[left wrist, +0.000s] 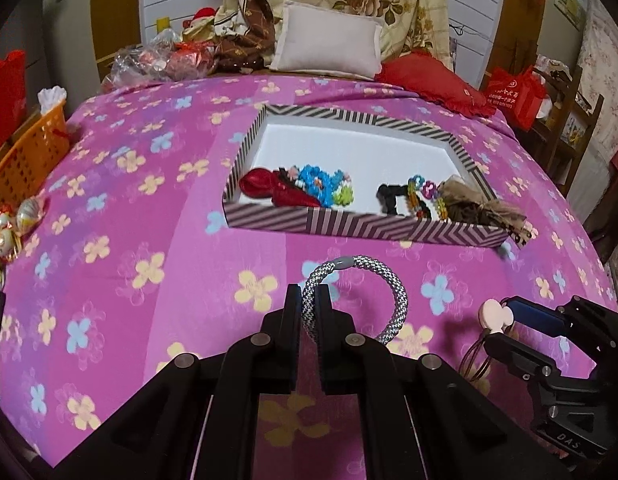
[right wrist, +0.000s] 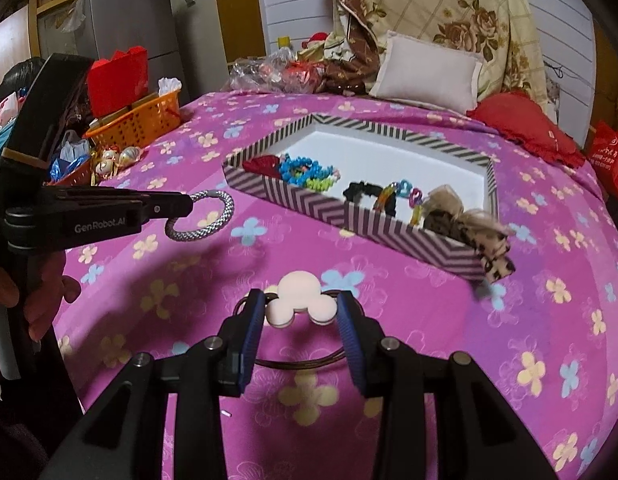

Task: Organize jewelry
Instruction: 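Carry the bangle and hair tie into the white tray and open both tools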

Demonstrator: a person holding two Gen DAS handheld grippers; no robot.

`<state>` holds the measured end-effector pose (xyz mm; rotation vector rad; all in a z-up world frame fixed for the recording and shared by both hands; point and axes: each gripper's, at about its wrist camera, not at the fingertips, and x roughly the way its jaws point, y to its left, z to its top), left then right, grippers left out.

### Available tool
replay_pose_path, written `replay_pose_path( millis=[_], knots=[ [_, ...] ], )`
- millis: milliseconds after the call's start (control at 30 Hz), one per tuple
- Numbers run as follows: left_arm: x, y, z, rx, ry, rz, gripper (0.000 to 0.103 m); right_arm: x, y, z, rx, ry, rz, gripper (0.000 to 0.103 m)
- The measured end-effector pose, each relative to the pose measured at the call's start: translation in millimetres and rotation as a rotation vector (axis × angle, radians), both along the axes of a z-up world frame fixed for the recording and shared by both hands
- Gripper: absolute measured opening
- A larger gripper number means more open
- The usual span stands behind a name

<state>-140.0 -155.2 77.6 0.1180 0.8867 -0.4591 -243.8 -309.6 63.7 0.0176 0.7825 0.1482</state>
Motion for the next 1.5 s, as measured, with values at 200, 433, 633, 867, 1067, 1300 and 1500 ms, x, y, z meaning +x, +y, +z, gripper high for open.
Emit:
replay_pose_path(
  millis=[200, 433, 633, 867, 1067, 1300, 1500],
  knots=[
    [3, -3, 7, 0.01, -0.022, 0.005, 0.0, 5, -2, 13, -0.015, -0.025, -0.009, 0.038],
    [11, -8, 15, 0.022, -0.05, 0.011, 0.0, 12, -9, 25, -0.022, -0.048, -0.027, 0.038],
    [14, -11, 19, 0.018, -0.056, 0.009, 0.0, 18, -11, 27, -0.026, -0.052, -0.035, 0.038],
    [19, -17, 22, 0.029, -0.07, 0.0, 0.0, 25, -12, 30, -0.031, -0.057, -0.04, 0.038],
    [25, -22, 25, 0.033, -0.078, 0.002, 0.0, 32, -16, 34, -0.037, -0.06, -0.048, 0.038],
    [34, -28, 27, 0.04, -0.087, 0.001, 0.0, 40, -18, 37, -0.042, -0.062, -0.052, 0.038],
    [47, -32, 28, 0.043, -0.088, 0.004, 0.0, 51, -26, 37, -0.04, -0.061, -0.071, 0.038]
  ],
)
